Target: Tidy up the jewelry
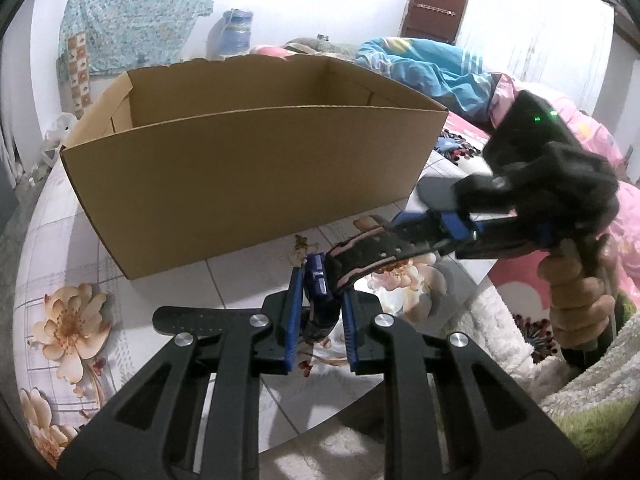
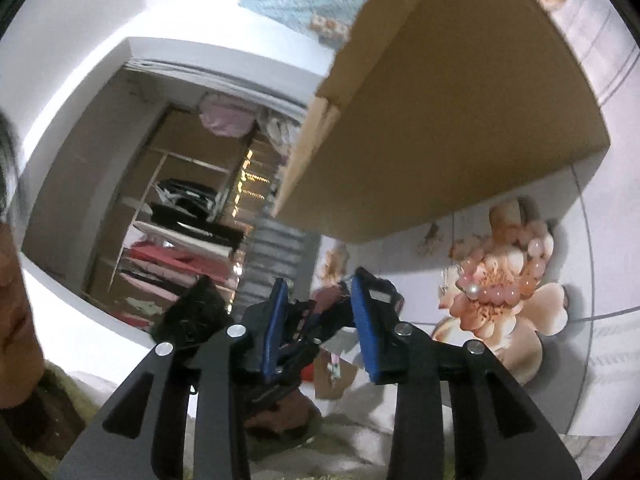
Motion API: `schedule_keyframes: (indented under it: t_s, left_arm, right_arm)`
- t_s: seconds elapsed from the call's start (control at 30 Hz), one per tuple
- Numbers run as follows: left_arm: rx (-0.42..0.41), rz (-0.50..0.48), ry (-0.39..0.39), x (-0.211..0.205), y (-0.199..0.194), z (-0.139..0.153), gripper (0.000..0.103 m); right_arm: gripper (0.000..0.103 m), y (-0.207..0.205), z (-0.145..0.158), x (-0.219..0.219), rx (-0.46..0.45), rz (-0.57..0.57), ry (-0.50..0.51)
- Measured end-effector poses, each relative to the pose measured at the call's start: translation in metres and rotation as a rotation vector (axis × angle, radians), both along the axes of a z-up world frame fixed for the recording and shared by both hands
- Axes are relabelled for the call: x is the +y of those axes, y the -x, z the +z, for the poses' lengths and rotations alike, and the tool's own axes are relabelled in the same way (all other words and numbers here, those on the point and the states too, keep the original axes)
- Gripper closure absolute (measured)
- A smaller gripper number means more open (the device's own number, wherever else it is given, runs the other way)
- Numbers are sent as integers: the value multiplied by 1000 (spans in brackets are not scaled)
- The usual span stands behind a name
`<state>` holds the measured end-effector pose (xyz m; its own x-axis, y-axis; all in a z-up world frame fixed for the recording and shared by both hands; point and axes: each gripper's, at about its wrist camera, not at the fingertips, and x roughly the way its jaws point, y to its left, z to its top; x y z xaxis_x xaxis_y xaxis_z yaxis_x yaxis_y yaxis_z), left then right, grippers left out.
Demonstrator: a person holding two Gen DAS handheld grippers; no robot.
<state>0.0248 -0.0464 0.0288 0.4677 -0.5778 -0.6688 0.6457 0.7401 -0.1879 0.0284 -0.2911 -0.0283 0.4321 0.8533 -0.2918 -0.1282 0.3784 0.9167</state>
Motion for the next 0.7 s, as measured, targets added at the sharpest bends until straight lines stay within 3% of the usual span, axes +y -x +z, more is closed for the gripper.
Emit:
schedule_keyframes:
  t_s: [0.27, 0.4, 0.7]
  left_arm:
    - [-24, -19, -11, -2, 6, 0, 86]
    - [-52, -40, -39, -8, 11, 0, 86]
    - [-73, -54, -54, -9, 13, 1, 85]
  right_arm:
    - [70, -6, -9, -12, 44, -37, -64]
    - [70, -11, -15, -9, 79, -3, -103]
    - [70, -24, -22, 21, 145, 67, -56]
